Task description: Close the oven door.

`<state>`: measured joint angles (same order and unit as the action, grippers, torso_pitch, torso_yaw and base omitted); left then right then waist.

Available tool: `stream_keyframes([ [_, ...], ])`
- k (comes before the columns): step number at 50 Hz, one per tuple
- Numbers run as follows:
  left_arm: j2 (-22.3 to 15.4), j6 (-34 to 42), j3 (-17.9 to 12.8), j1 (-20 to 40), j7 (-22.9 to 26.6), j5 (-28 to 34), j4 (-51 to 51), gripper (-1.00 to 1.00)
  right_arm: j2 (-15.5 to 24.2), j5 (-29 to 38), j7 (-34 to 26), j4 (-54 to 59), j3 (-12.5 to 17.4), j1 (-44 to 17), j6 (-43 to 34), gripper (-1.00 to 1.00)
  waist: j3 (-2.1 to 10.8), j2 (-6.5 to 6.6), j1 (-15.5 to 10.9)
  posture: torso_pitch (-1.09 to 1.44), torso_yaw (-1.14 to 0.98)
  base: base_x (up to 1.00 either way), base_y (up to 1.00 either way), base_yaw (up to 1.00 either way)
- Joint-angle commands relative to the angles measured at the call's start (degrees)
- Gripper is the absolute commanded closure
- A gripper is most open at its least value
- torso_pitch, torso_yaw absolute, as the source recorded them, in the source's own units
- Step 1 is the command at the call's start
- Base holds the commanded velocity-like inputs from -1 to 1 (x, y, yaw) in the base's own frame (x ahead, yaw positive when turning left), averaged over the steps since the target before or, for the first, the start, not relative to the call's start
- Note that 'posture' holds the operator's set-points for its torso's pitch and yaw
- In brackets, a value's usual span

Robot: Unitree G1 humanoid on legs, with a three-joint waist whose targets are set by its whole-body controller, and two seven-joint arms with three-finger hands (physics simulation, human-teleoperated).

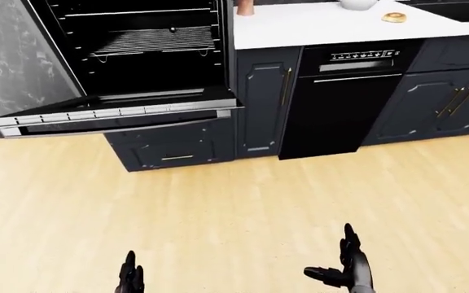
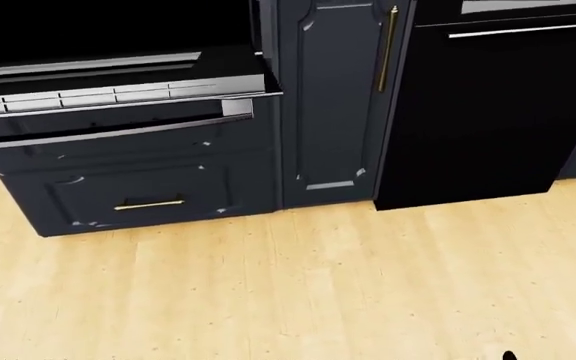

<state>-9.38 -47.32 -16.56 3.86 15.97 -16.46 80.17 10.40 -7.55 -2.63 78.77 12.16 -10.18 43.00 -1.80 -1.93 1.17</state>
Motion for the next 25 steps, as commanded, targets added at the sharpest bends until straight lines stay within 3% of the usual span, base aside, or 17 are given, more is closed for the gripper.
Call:
stream_keyframes([
  [1, -1.1, -1.8, -0.5, 0.5, -0.3, -0.6, -1.2, -1.00, 0.0, 0.3, -0.3, -1.2, -0.2, -0.9, 1.5, -1.00, 0.35, 0.22, -0.2, 0.00, 0.00, 0.00, 0.31, 0.00],
  [4, -1.1, -1.8, -0.5, 0.5, -0.3, -0.7, -1.2, -1.00, 0.0, 0.3, -0.3, -1.2, -0.2, -1.0, 1.5, -1.00, 0.29, 3.35, -0.3, 0.00, 0.00, 0.00, 0.32, 0.00],
  [6, -1.1, -1.8, -0.5, 0.5, -0.3, -0.7, -1.2, -1.00, -0.1, 0.3, -0.3, -1.2, -0.2, -1.0, 1.5, -1.00, 1.18, 7.40, -0.5, 0.00, 0.00, 0.00, 0.32, 0.00],
  [7, -1.0, -1.8, -0.4, 0.5, -0.3, -0.6, -1.2, -1.00, -0.1, 0.3, -0.3, -1.2, -0.2, -1.0, 1.5, -1.00, 1.53, 7.17, -0.5, 0.00, 0.00, 0.00, 0.31, 0.00],
  [8, -1.0, -1.8, -0.4, 0.5, -0.3, -0.6, -1.2, -1.00, -0.1, 0.3, -0.3, -1.2, -0.2, -1.0, 1.5, -1.00, 0.80, 6.02, -1.0, 0.00, 0.00, 0.00, 0.31, 0.00],
  [9, -1.0, -1.8, -0.4, 0.5, -0.3, -0.7, -1.2, -1.00, -0.1, 0.3, -0.3, -1.2, -0.2, -1.0, 1.4, -1.00, 0.35, 5.82, -0.9, 0.00, 0.00, 0.00, 0.31, 0.00],
  [19, -1.0, -1.8, -0.3, 0.5, -0.4, -0.8, -1.3, -1.00, -0.1, 0.3, -0.3, -1.2, -0.2, -1.0, 1.5, -1.00, 0.20, 0.19, -0.7, 0.00, 0.00, 0.00, 0.31, 0.00],
  [22, -1.0, -1.8, -0.3, 0.6, -0.3, -0.8, -1.3, -1.00, -0.1, 0.3, -0.3, -1.2, -0.2, -1.0, 1.5, -1.00, 0.60, -3.08, -0.5, 0.00, 0.00, 0.00, 0.32, 0.00],
  [24, -1.0, -1.8, -0.3, 0.5, -0.3, -0.8, -1.2, -1.00, -0.1, 0.3, -0.4, -1.2, -0.2, -1.0, 1.5, -1.00, 0.55, -1.38, 0.0, 0.00, 0.00, 0.00, 0.32, 0.00],
  [25, -1.0, -1.8, -0.3, 0.5, -0.3, -0.8, -1.3, -1.00, -0.1, 0.3, -0.4, -1.2, -0.2, -1.0, 1.5, -1.00, 0.53, -1.82, -0.3, 0.00, 0.00, 0.00, 0.32, 0.00],
])
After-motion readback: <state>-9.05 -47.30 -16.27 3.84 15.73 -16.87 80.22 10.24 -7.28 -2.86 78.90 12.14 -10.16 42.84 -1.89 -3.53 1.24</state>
